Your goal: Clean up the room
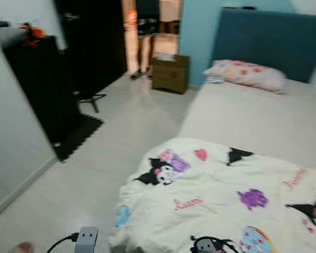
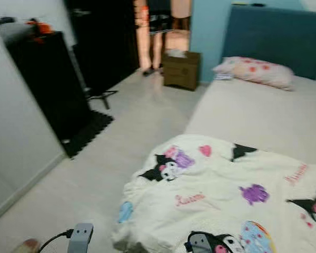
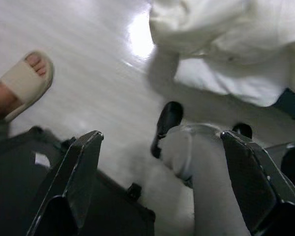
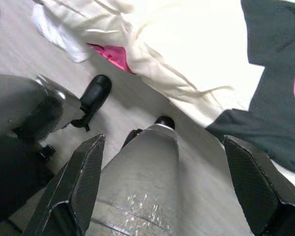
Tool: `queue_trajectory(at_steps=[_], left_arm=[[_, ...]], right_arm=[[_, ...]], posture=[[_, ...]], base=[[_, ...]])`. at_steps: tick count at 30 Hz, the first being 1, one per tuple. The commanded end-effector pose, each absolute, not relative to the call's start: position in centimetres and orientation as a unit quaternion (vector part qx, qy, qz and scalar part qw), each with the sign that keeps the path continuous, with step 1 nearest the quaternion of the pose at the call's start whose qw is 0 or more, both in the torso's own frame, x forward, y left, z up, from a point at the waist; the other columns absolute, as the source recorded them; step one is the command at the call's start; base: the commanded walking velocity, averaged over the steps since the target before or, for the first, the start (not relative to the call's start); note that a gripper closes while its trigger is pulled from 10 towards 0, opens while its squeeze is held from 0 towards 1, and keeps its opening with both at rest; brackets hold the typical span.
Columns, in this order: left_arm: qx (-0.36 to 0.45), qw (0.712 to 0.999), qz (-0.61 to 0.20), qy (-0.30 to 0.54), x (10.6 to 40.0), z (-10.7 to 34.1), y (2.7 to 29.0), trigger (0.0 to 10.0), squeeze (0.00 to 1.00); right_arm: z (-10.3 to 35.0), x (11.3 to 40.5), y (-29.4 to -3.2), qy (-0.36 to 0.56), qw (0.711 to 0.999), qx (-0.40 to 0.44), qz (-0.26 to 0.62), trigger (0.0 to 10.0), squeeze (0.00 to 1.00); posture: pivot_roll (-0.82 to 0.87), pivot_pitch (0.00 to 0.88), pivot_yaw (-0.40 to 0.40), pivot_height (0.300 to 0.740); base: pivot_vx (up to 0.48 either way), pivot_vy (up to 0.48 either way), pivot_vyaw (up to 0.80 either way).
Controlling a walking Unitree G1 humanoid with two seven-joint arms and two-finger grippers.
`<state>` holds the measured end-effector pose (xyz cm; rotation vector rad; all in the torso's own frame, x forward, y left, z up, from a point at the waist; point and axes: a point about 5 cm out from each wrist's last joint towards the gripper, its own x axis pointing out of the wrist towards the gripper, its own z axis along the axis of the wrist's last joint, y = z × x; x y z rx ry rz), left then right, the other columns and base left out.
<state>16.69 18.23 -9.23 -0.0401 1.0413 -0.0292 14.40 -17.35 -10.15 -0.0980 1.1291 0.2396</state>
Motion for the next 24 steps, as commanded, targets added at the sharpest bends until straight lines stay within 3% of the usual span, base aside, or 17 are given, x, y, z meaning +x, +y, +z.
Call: queue_trajectory(at_steps=[1,8,24], left_arm=[[-0.022,0.865,-0.013,0.502,16.50,-9.29,18.45,10.0,0.00],[-0.023,0.864,-0.013,0.504,16.35,-9.37,18.33,10.0,0.00],[-0.025,0.860,-0.001,0.510,15.89,-9.56,18.52,10.0,0.00]], right_arm=[[-10.25,14.20,-17.15,0.539,0.832,-0.052,0.121,10.0,0.00],[-10.35,14.00,-17.13,0.546,0.826,-0.069,0.125,10.0,0.00],[-10.31,14.12,-16.84,0.541,0.828,-0.063,0.134,10.0,0.00]], posture=[[0.04,0.000,-0.056,0.740],[0.05,0.000,-0.060,0.740],[0.05,0.000,-0.060,0.740]], base=[[0.000,-0.289,0.80],[0.000,-0.411,0.20],[0.000,0.000,0.00]])
